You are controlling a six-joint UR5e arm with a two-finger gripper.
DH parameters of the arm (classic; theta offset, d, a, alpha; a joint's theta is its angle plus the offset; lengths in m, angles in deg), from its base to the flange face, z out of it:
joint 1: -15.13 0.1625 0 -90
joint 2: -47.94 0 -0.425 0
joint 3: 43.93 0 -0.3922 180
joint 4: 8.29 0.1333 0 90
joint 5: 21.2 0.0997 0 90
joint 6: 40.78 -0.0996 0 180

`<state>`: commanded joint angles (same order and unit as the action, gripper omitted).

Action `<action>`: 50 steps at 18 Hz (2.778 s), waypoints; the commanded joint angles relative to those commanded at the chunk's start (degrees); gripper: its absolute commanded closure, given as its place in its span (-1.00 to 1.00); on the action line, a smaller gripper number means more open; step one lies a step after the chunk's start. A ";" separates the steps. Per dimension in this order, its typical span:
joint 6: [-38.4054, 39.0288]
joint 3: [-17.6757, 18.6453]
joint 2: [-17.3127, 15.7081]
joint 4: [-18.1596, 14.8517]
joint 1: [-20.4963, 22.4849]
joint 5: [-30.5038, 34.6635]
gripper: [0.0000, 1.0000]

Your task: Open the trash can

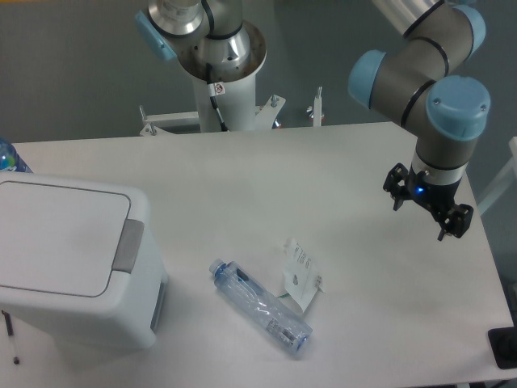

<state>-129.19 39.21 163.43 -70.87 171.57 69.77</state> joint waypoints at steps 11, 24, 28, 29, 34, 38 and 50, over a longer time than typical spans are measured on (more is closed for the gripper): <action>1.31 3.77 -0.53 4.65 0.61 -2.19 -1.00; 31.08 5.89 -2.02 7.47 0.35 -16.68 -1.00; 34.53 6.24 -1.85 7.39 -2.19 -17.49 -1.00; 36.19 6.33 -1.85 7.38 -3.07 -17.49 -1.00; 47.53 4.49 -1.50 6.77 -7.11 -18.98 -1.00; 56.84 0.37 -0.53 2.13 -9.48 -23.02 -1.00; 62.93 -13.97 1.50 -22.22 -17.92 -26.98 -1.00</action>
<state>-66.26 25.24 164.93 -93.10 153.65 42.79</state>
